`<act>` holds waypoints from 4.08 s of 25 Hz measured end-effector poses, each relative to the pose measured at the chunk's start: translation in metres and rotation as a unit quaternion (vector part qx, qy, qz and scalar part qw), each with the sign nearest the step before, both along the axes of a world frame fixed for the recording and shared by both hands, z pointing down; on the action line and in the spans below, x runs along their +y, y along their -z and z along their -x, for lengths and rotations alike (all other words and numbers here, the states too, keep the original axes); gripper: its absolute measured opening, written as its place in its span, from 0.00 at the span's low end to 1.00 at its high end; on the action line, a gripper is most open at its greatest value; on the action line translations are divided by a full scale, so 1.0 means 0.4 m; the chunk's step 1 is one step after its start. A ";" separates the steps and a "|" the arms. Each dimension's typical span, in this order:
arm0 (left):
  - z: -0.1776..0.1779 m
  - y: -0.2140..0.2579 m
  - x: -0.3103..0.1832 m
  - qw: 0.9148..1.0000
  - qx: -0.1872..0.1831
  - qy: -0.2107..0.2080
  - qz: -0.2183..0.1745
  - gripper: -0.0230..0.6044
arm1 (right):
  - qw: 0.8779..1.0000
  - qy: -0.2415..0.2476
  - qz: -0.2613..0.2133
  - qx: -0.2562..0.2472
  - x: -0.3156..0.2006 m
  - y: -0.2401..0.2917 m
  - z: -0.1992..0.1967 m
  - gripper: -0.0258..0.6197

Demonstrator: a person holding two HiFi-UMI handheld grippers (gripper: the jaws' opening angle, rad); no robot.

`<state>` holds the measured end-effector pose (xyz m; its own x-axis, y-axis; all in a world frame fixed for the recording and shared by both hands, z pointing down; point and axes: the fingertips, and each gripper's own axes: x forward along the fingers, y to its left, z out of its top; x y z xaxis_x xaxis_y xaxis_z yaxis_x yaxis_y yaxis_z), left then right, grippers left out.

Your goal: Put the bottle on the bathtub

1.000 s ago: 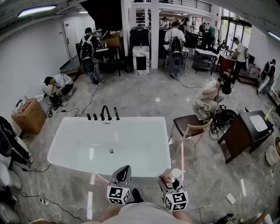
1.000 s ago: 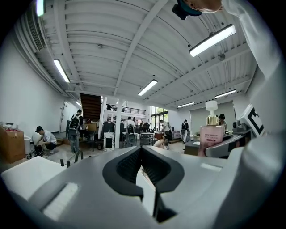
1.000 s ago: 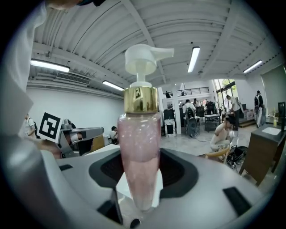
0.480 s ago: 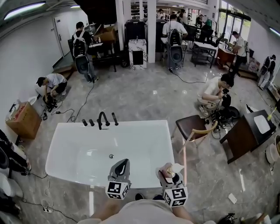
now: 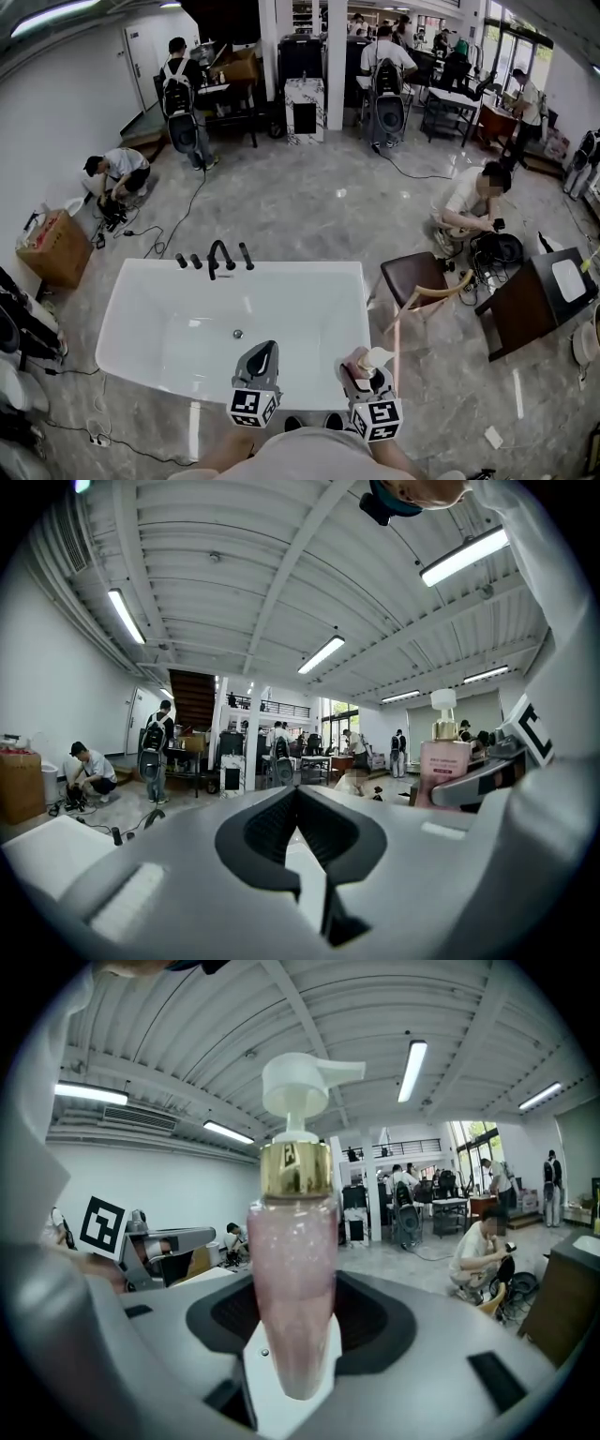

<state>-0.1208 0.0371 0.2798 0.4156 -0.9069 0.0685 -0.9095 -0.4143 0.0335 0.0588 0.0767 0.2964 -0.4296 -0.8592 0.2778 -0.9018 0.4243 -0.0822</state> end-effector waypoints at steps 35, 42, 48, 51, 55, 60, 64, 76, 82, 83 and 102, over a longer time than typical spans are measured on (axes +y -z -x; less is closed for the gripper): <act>0.010 -0.374 -0.201 0.998 -0.035 0.015 0.053 0.05 | 0.998 -0.015 0.063 0.014 -0.277 -0.407 -0.073 0.38; 0.011 -0.489 -0.241 0.997 -0.033 0.017 0.069 0.05 | 0.997 -0.021 0.077 0.012 -0.303 -0.533 -0.060 0.38; -0.005 -0.583 -0.263 0.997 -0.004 0.031 0.066 0.05 | 0.996 -0.025 0.090 0.013 -0.316 -0.630 -0.072 0.38; -0.010 -0.634 -0.274 0.997 -0.001 0.045 0.065 0.05 | 0.995 -0.025 0.093 0.014 -0.326 -0.677 -0.079 0.38; 0.007 -0.678 -0.289 0.996 0.009 0.070 0.058 0.05 | 0.995 -0.030 0.095 0.023 -0.343 -0.720 -0.092 0.38; 0.034 -0.691 -0.309 0.996 -0.004 0.073 0.057 0.05 | 0.995 -0.028 0.090 0.018 -0.377 -0.751 -0.073 0.38; 0.037 -0.698 -0.322 0.995 -0.005 0.078 0.062 0.05 | 0.996 -0.026 0.084 0.017 -0.437 -0.760 -0.076 0.38; 0.054 -0.743 -0.361 0.993 -0.001 0.083 0.090 0.05 | 0.997 -0.046 0.060 0.017 -0.763 -0.825 -0.078 0.38; 0.036 -0.758 -0.355 0.991 -0.001 0.081 0.103 0.05 | 0.997 -0.056 0.050 0.036 -0.950 -0.860 -0.089 0.38; 0.034 -0.760 -0.355 0.991 -0.002 0.082 0.105 0.05 | 0.996 -0.057 0.048 0.039 -0.982 -0.862 -0.092 0.38; 0.051 -0.808 -0.333 0.986 -0.016 0.106 0.126 0.05 | 0.994 -0.089 0.032 0.050 -1.431 -0.909 -0.122 0.38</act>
